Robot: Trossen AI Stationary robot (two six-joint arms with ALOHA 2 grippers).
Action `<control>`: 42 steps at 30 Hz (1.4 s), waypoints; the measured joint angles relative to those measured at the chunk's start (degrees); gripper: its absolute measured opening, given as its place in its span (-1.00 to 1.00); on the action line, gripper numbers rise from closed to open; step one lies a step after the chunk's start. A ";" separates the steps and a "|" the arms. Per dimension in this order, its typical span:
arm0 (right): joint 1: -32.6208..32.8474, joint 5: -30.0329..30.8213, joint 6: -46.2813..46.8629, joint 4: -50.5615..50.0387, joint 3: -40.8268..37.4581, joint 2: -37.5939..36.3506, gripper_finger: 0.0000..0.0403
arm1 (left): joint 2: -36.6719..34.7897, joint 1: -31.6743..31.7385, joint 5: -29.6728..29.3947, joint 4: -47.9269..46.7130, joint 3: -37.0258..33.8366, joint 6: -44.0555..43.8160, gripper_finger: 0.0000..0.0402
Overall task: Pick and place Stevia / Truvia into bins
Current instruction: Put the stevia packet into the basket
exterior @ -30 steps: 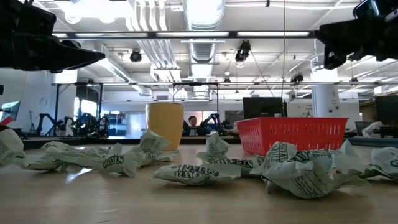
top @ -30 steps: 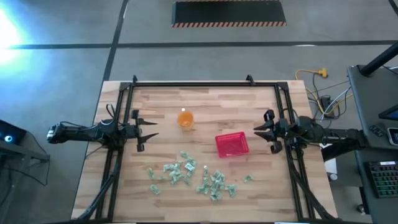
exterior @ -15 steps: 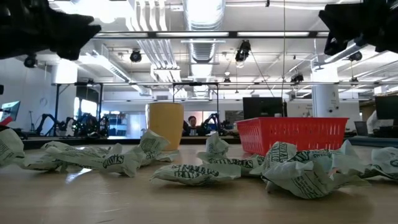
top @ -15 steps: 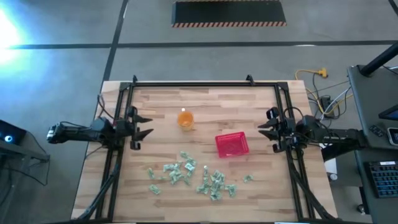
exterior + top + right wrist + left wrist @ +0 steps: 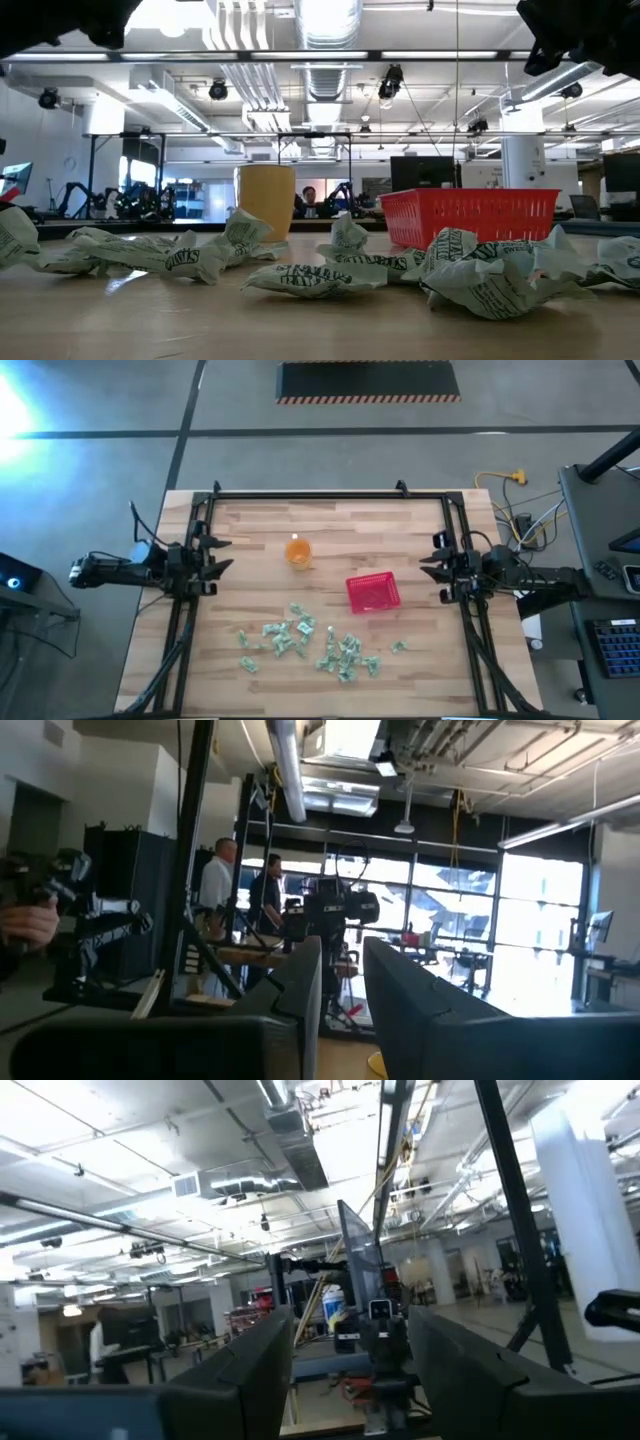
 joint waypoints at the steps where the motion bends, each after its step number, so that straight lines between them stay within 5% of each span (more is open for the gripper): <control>1: -0.01 0.35 -0.29 0.03 0.00 0.01 -0.66 | 0.79 0.00 0.00 -0.04 0.66 0.57 -0.09; 14: 0.01 0.03 -0.75 0.01 0.65 0.61 -0.66 | 14.91 -0.02 0.87 -3.57 5.57 -2.14 -0.09; 22: 0.01 -0.01 -7.39 -0.72 8.99 6.68 -0.66 | 26.43 -0.02 0.89 -3.59 10.81 -2.60 -0.09; 35: 0.82 1.72 2.18 -45.92 33.55 34.27 -0.66 | 34.01 -0.04 0.89 -7.48 13.44 -3.36 -0.09; 42: 9.43 1.65 7.72 -55.64 39.33 48.67 -0.66 | 37.20 -0.59 0.92 -10.35 13.42 -8.53 -0.09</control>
